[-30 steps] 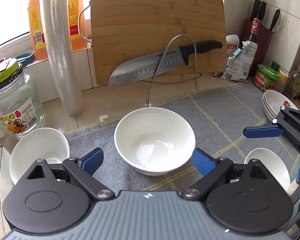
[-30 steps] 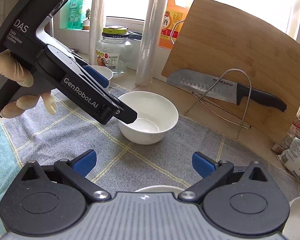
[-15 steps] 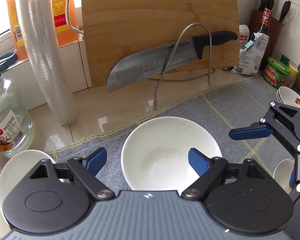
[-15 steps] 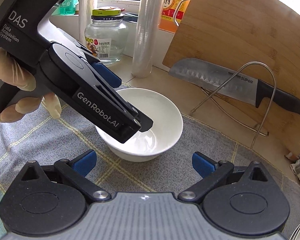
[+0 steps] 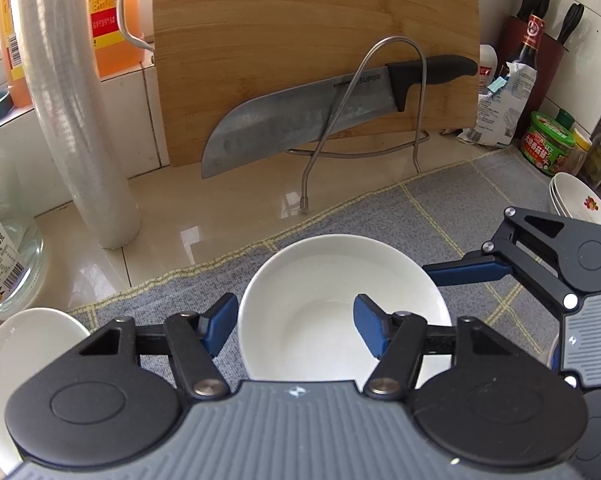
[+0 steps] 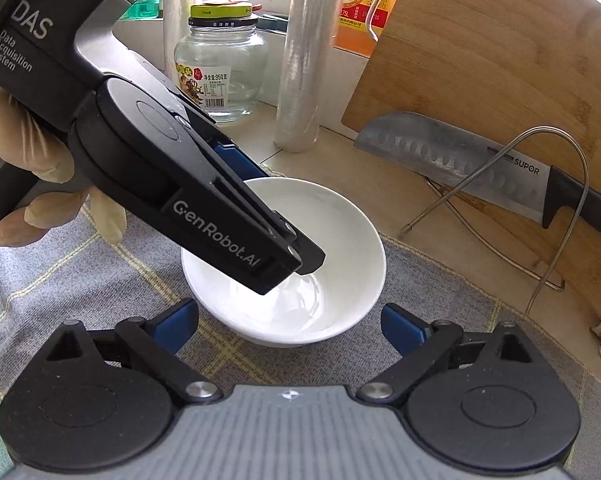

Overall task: Organize plates and bowls
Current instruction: 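Close the left tool on the white bowl rim while the right tool grips the opposite rim, then carry the white bowl with both tools over the placed bowl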

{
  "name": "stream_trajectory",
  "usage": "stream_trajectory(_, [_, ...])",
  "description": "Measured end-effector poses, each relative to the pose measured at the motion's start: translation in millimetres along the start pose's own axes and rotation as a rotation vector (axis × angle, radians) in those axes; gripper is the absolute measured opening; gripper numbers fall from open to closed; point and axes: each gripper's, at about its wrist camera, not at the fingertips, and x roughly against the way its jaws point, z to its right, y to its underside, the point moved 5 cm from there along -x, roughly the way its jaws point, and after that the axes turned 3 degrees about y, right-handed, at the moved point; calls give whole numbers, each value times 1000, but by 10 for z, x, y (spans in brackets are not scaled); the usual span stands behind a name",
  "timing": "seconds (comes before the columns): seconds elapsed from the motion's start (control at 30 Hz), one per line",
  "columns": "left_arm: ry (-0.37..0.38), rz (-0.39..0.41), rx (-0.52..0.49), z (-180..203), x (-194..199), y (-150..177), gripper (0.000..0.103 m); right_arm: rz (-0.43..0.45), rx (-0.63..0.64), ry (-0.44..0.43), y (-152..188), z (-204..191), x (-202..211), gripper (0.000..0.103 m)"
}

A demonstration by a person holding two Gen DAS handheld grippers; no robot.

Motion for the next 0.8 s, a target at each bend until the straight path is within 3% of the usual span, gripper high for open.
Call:
stream_trajectory(0.2, [8, -4, -5, 15, 1, 8, 58, 2, 0, -10, -12, -2, -17, 88])
stream_trajectory(0.8, [12, 12, -13, 117, 223, 34, 55, 17, 26, -2, -4, -75, 208, 88])
